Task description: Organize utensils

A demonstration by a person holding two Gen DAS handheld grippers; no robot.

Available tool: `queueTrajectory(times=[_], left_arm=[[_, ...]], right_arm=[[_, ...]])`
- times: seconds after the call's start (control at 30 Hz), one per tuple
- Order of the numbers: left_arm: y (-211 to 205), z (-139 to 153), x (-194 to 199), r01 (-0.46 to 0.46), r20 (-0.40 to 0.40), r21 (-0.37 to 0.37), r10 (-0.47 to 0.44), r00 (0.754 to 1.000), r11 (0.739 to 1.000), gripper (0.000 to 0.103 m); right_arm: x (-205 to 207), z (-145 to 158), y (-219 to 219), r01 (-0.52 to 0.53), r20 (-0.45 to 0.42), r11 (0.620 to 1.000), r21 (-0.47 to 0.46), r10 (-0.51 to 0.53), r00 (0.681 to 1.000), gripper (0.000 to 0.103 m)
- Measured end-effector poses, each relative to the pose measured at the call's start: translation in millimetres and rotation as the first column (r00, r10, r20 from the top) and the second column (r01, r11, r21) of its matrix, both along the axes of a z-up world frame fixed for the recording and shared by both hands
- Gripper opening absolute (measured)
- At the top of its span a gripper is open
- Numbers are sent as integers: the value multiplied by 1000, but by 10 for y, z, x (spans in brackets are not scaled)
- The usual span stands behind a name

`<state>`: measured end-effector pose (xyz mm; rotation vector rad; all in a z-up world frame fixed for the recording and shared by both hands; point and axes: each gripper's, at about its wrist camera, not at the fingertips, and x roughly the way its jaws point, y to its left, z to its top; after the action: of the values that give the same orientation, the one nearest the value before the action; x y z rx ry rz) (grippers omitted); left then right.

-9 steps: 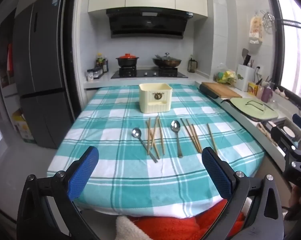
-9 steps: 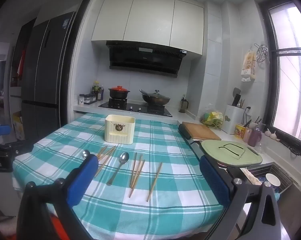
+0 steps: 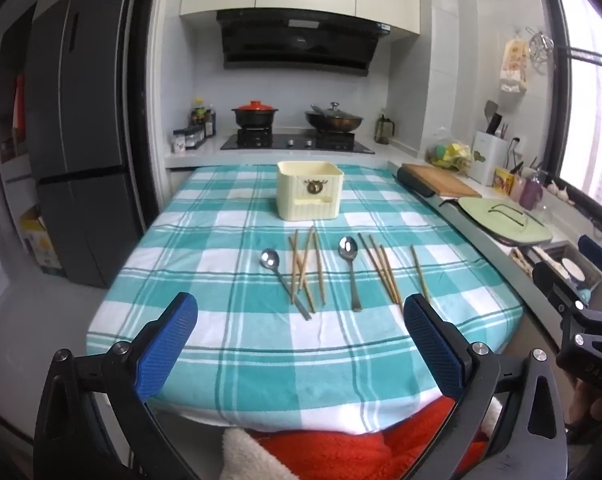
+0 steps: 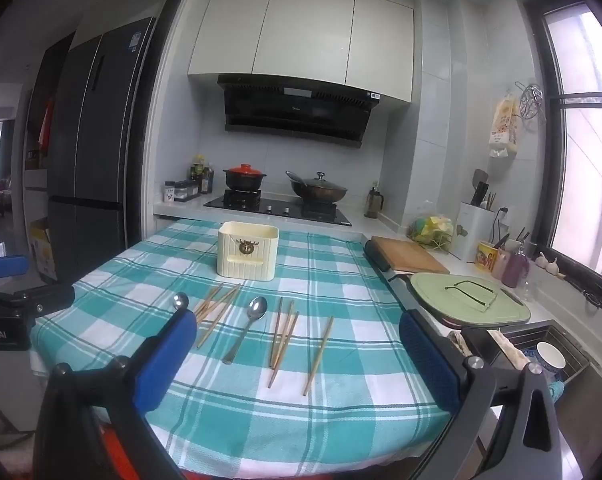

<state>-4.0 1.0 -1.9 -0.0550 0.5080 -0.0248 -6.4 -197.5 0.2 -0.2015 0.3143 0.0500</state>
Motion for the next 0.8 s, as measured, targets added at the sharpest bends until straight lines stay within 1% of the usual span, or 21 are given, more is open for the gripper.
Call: queueTrajectory(times=[0.07, 0.23, 0.27, 0.37, 0.8], left_arm=[[-17, 5, -2, -2, 0, 0, 2, 1000, 1000, 103], [-97, 2, 2, 6, -12, 0, -6, 1000, 1000, 103], [-8, -30, 36, 3, -14, -8, -3, 1000, 1000, 103], [-4, -30, 41, 3, -13, -6, -3, 1000, 1000, 103], [22, -70, 94, 8, -17, -7, -8, 1000, 1000, 103]], right_arm=[[-13, -57, 18, -9, 2, 1000, 2, 9, 1000, 103], [21, -21, -7, -8, -9, 1000, -5, 7, 1000, 103], [30, -11, -19, -5, -11, 1000, -5, 5, 1000, 103], [14, -74, 31, -2, -5, 1000, -8, 2, 1000, 103], [51, -73, 36, -9, -18, 1000, -10, 9, 1000, 103]])
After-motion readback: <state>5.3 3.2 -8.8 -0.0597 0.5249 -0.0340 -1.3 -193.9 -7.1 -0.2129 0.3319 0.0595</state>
